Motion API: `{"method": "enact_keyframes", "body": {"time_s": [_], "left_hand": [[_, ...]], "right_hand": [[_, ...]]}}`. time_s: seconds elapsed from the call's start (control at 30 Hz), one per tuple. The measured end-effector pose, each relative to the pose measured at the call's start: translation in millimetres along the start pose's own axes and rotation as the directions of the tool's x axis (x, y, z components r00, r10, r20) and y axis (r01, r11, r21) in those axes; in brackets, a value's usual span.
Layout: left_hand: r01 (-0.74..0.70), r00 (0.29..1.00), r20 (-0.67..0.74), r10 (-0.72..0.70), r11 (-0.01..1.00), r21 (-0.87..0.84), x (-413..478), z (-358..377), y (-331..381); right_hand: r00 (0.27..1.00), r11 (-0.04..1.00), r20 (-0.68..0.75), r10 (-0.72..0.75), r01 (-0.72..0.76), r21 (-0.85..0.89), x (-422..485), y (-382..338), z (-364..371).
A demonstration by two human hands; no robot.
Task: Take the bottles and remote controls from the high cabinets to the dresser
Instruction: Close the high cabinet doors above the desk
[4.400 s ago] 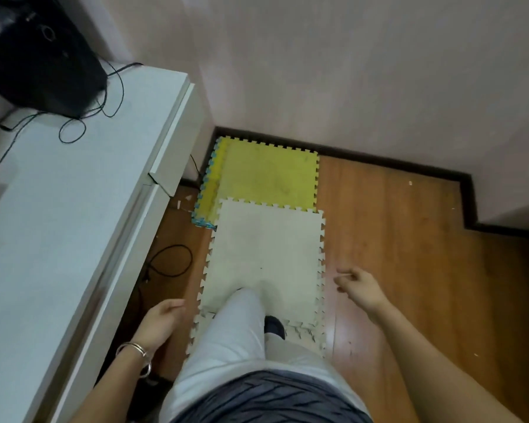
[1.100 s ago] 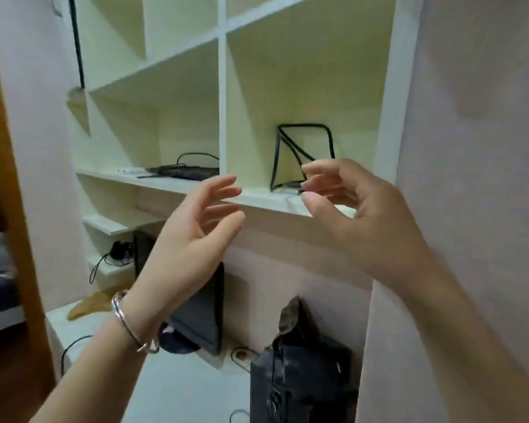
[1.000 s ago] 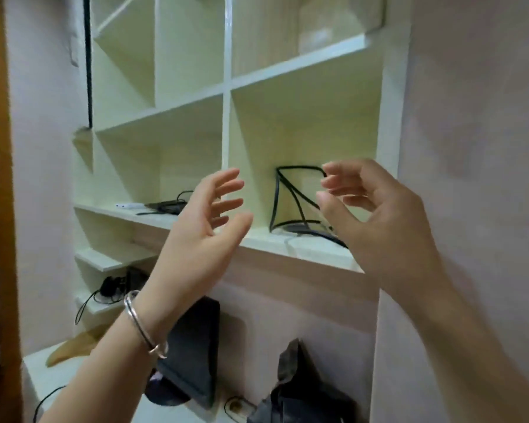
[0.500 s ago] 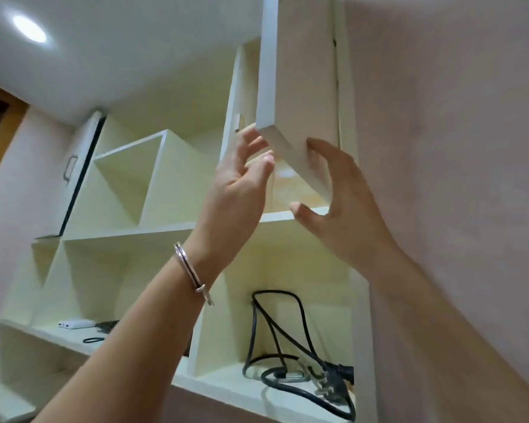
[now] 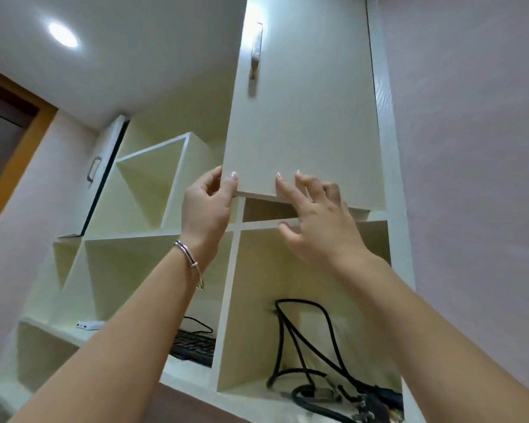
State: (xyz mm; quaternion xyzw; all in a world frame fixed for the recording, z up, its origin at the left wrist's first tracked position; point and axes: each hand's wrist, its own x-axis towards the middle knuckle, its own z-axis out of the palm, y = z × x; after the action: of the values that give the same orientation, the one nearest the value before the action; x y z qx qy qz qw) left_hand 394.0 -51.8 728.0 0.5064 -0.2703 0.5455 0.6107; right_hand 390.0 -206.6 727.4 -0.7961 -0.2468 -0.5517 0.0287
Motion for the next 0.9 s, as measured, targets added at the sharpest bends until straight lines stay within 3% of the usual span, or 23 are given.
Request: {"method": "enact_keyframes", "body": {"time_s": [0.33,0.6,0.77,0.9], "left_hand": [[0.072,0.997,-0.048,-0.066,0.985,0.157,25,11,-57],[0.321,0.944,-0.031,-0.329,0.890,0.324,45,30,-101],[0.407,0.913,-0.051,-0.404,0.902,0.144,53,35,-115],[0.369,0.929,-0.075,-0.362,0.900,0.231,54,37,-115]], "right_hand": [[0.999,0.982,0.048,0.018,-0.008,-0.190,13,9,29],[0.986,0.968,0.153,0.063,-0.023,-0.251,21,21,46],[0.988,0.956,0.141,0.063,-0.019,-0.294,22,23,51],[0.986,0.957,0.154,0.070,-0.023,-0.289,23,23,50]]}}
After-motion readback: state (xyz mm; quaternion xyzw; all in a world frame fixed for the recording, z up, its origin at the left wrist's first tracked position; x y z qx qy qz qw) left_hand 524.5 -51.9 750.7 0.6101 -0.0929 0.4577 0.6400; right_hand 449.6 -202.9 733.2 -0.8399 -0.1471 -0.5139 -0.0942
